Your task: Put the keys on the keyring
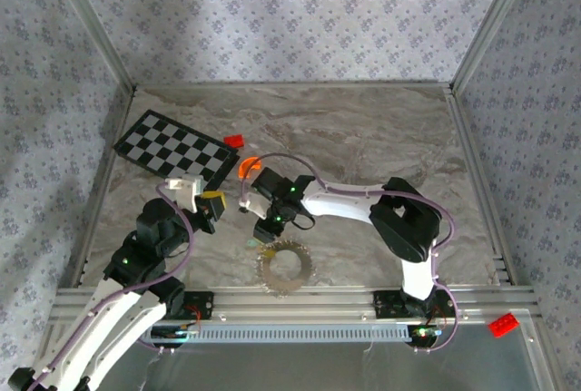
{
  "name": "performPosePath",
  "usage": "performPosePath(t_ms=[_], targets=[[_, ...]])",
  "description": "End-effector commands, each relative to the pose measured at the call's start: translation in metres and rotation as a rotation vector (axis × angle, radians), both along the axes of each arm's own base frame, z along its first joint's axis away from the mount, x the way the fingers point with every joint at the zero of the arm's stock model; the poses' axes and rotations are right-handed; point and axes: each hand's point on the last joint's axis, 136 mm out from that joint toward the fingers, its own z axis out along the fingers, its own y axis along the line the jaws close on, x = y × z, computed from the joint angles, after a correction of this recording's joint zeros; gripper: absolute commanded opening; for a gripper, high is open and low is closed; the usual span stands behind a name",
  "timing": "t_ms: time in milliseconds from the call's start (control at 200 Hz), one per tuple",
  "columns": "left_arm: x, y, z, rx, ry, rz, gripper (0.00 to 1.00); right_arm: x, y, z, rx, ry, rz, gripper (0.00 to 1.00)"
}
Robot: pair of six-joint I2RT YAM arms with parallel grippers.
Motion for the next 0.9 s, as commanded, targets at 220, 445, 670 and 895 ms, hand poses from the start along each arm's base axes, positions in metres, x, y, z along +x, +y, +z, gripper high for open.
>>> performPosePath(t_ms=[220, 445, 670, 895], targets=[[-0.001, 0.009, 0.011, 0.011, -0.04, 0.03, 0.13, -0.017, 0.011, -0.012, -0.092, 0.015, 0.043, 0.49], [-0.001, 0.021, 0.019, 0.01, -0.079, 0.087, 0.13, -0.017, 0.012, -0.029, -0.193, -0.06, 0.05, 0.53], [-0.002, 0.03, 0.023, 0.024, -0.094, 0.129, 0.13, -0.016, 0.002, -0.045, -0.322, -0.134, 0.063, 0.52], [-0.001, 0.036, 0.024, 0.034, -0.105, 0.155, 0.13, -0.026, -0.001, -0.053, -0.366, -0.141, 0.083, 0.47]])
